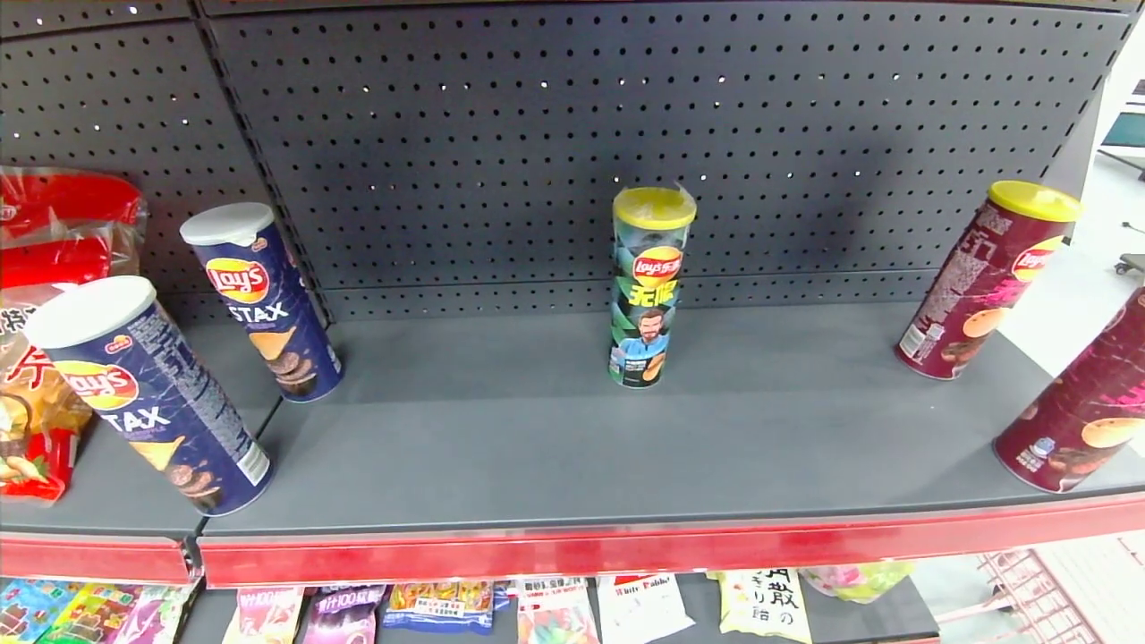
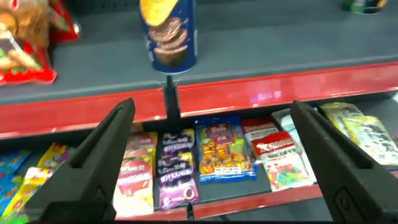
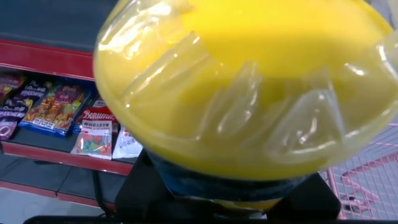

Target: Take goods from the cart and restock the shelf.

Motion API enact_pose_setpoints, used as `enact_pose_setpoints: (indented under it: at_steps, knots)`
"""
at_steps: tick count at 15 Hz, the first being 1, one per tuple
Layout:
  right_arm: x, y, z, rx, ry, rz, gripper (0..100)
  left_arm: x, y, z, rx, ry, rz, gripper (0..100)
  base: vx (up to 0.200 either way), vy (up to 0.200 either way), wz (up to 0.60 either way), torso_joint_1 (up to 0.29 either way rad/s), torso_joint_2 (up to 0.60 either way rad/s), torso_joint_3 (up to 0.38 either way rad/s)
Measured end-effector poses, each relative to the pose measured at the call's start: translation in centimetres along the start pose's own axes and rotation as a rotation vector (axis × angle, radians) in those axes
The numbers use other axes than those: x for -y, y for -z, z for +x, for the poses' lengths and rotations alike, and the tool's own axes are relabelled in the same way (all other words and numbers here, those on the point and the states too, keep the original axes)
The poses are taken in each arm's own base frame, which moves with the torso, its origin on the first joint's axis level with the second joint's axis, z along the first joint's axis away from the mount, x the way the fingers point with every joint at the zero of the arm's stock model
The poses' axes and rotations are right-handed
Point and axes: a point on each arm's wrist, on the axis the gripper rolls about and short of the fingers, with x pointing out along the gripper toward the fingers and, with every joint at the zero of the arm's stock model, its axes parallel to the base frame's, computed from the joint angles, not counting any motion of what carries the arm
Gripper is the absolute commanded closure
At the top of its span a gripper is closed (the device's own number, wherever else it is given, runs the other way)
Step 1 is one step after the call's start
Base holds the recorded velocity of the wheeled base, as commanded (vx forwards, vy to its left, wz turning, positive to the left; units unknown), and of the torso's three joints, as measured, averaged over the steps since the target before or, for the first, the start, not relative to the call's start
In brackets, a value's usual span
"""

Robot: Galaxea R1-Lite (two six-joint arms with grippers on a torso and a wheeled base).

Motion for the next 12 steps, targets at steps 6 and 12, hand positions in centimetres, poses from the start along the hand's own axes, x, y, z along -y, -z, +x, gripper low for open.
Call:
enact_pose_setpoints:
  at_steps: [6, 12]
  knots:
    - [0.1, -0.5, 0.1, -0.008, 0.049, 0.0, 100, -0.2, -12.0, 2.4, 0.043, 0.323, -0.072, 0, 0.0, 0.0, 0.0, 0.0, 0.0, 0.0]
    - [0.3, -1.6, -0.1, 0.012, 0.036, -0.004, 100, 2.5, -16.1, 12.7, -0.096, 0.861, -0.071, 0, 0.0, 0.0, 0.0, 0.0, 0.0, 0.0]
